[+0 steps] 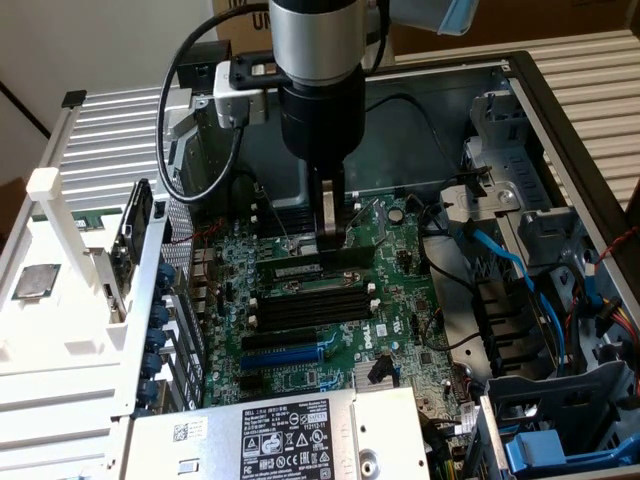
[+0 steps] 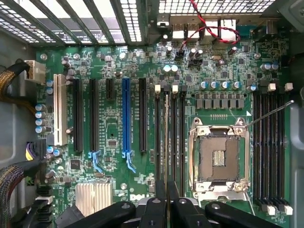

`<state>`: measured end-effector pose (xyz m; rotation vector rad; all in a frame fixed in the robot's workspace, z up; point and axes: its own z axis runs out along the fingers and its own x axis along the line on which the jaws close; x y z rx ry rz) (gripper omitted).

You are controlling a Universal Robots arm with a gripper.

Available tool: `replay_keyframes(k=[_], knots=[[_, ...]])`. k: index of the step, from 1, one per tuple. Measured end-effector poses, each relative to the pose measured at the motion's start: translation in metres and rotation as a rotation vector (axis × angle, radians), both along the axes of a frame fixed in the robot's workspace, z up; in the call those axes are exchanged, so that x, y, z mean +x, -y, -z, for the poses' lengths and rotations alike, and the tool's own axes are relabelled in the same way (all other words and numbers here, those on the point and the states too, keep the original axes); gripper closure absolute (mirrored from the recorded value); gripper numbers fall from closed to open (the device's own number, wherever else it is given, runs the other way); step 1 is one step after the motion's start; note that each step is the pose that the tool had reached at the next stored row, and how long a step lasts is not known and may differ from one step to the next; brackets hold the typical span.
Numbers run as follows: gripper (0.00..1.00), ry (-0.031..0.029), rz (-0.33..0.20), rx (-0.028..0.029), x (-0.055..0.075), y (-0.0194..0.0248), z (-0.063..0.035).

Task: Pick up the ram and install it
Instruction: 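Insert the ram into the slot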

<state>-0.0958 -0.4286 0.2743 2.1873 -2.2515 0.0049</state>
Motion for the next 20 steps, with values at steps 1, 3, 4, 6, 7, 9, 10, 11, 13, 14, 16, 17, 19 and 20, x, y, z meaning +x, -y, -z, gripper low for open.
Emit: replay_keyframes(k=[1,3,4,6,7,9,10,11,13,14,16,17,19,20], knots=[[0.87,0.0000,0.000,0.0000,0.000,0.0003,0.0006],[0.87,-0.0001,0.000,-0.0001,-0.001,0.0011,0.0058],[0.87,0.0000,0.000,0.0000,-0.001,0.0012,0.0076],[0.87,-0.0001,-0.001,-0.0001,-0.002,0.0015,0.0112],[0.87,-0.0001,-0.002,-0.0002,-0.001,0.0024,0.0139],[0.87,-0.0001,-0.003,-0.0002,-0.002,0.0041,0.0152],[0.87,-0.0001,-0.004,-0.0002,-0.001,0.0050,0.0157],[0.87,0.0000,-0.006,0.0000,-0.002,0.0063,0.0162],[0.87,-0.0002,-0.006,-0.0002,-0.001,0.0064,0.0163],[0.87,-0.0001,-0.006,-0.0001,-0.001,0.0065,0.0166],[0.87,-0.0001,-0.007,-0.0002,-0.001,0.0065,0.0171],[0.87,-0.0001,-0.007,-0.0002,-0.001,0.0065,0.0173],[0.87,-0.0002,-0.008,-0.0002,-0.002,0.0065,0.0174],[0.87,-0.0001,-0.008,-0.0001,-0.001,0.0065,0.0176]])
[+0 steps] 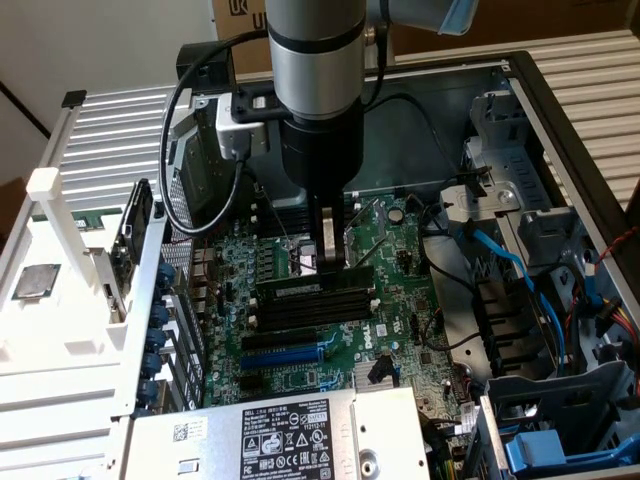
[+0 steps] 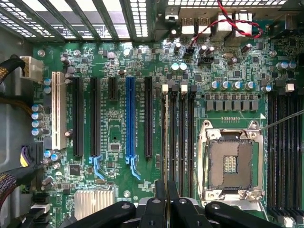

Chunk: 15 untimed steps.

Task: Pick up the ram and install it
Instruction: 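Insert the ram into the slot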

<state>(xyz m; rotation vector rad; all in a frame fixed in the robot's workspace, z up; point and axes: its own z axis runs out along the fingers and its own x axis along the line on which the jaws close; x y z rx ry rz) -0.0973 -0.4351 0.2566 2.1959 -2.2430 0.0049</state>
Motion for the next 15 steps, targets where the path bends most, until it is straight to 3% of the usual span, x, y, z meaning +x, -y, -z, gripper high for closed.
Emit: replay_keyframes(k=[10,13,15], knots=[[0.87,-0.0078,-0.014,-0.0012,0.0000,-0.0020,0.0026],[0.87,-0.0222,-0.016,-0.0029,0.0000,-0.0021,0.0027],[0.87,-0.0235,-0.016,-0.0030,-0.0001,-0.0020,0.0027]])
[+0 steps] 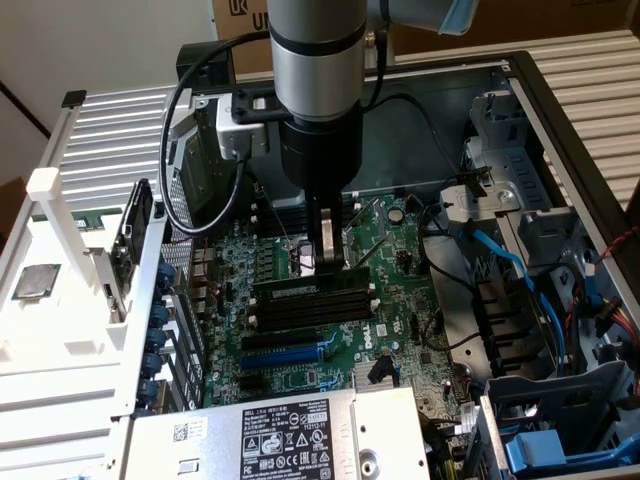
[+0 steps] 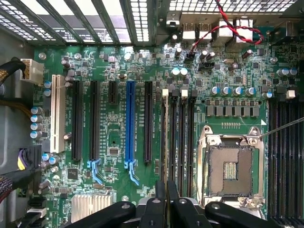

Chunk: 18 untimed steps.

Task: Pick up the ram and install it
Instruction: 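Insert the ram into the slot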

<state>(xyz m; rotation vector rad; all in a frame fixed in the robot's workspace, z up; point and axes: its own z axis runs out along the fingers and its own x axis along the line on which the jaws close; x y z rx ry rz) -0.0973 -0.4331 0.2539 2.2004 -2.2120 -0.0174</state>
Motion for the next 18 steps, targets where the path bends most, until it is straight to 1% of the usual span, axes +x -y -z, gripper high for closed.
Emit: replay_keyframes(k=[2,5,7,8,11,12,18], knots=[[0.87,0.0001,0.000,0.0000,0.0002,-0.0004,0.0003],[0.87,0.0001,-0.001,-0.0020,0.0002,-0.0018,0.0005],[0.87,0.0001,-0.003,-0.0034,0.0003,-0.0018,0.0007],[0.87,0.0000,-0.004,-0.0073,0.0005,-0.0019,0.0011],[0.87,0.0000,-0.006,-0.0162,0.0006,-0.0041,0.0018],[0.87,0.0001,-0.007,-0.0178,0.0008,-0.0044,0.0019],[0.87,0.0001,-0.015,-0.0181,0.0009,-0.0038,0.0027]])
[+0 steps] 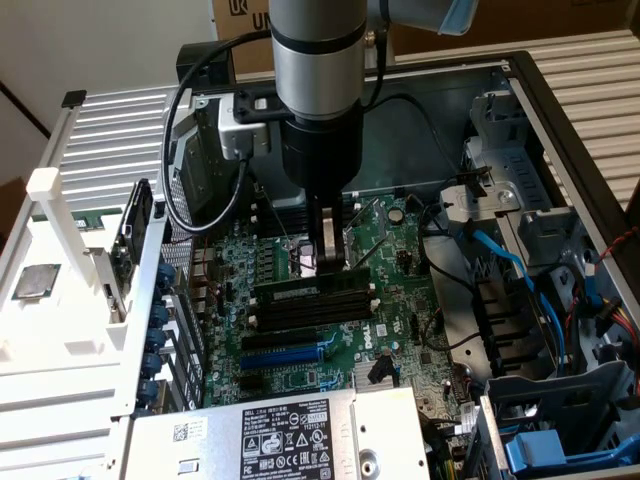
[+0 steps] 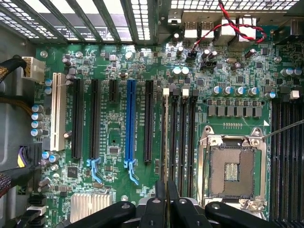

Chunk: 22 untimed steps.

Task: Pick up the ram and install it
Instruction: 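Insert the ram into the slot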

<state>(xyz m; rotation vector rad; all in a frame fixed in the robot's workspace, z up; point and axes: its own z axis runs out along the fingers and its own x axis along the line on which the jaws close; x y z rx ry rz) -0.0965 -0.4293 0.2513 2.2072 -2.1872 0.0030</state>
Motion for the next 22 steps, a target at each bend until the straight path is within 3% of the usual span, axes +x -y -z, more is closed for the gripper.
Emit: replay_keyframes(k=[4,22], knots=[[0.87,0.0001,-0.002,0.0022,-0.0001,0.0033,0.0006],[0.87,0.0001,-0.002,0.0046,0.0018,0.0027,0.0026]])
